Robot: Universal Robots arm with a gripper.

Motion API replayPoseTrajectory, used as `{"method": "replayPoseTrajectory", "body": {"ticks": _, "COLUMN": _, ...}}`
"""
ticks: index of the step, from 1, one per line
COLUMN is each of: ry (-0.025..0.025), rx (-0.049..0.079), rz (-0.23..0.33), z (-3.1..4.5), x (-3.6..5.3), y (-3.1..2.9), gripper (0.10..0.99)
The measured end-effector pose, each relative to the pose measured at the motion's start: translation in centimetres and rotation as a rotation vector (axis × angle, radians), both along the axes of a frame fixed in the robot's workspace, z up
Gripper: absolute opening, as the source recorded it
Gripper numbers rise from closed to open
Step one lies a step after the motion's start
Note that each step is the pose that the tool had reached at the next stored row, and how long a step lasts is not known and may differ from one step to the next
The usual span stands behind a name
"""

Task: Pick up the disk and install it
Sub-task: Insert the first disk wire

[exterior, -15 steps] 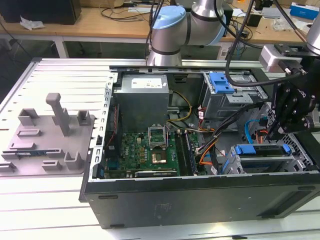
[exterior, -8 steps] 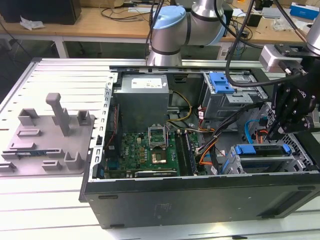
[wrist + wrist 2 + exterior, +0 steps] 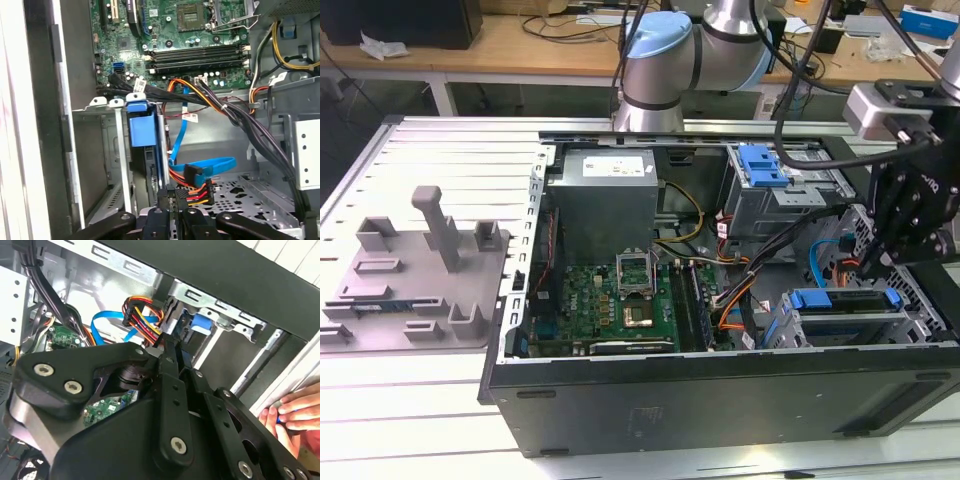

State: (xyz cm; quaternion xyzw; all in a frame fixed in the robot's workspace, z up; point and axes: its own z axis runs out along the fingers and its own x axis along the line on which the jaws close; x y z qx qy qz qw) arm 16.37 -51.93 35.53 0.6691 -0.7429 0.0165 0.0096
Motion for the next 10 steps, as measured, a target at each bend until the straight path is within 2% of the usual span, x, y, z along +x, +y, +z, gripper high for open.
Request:
{"method": "replayPoseTrajectory", "body": {"ticks": 3, "ry": 0.0000, "rx": 0.000, "rz": 0.006, "z": 0.00, "x": -0.01, "y": -0.63, "gripper": 0.165}}
{"method": "replayPoseTrajectory", "body": {"ticks": 10, "ry": 0.0000, "rx": -0.001, "rz": 0.027, "z": 0.00, "x": -0.01, "y": -0.77, "gripper": 0.165}}
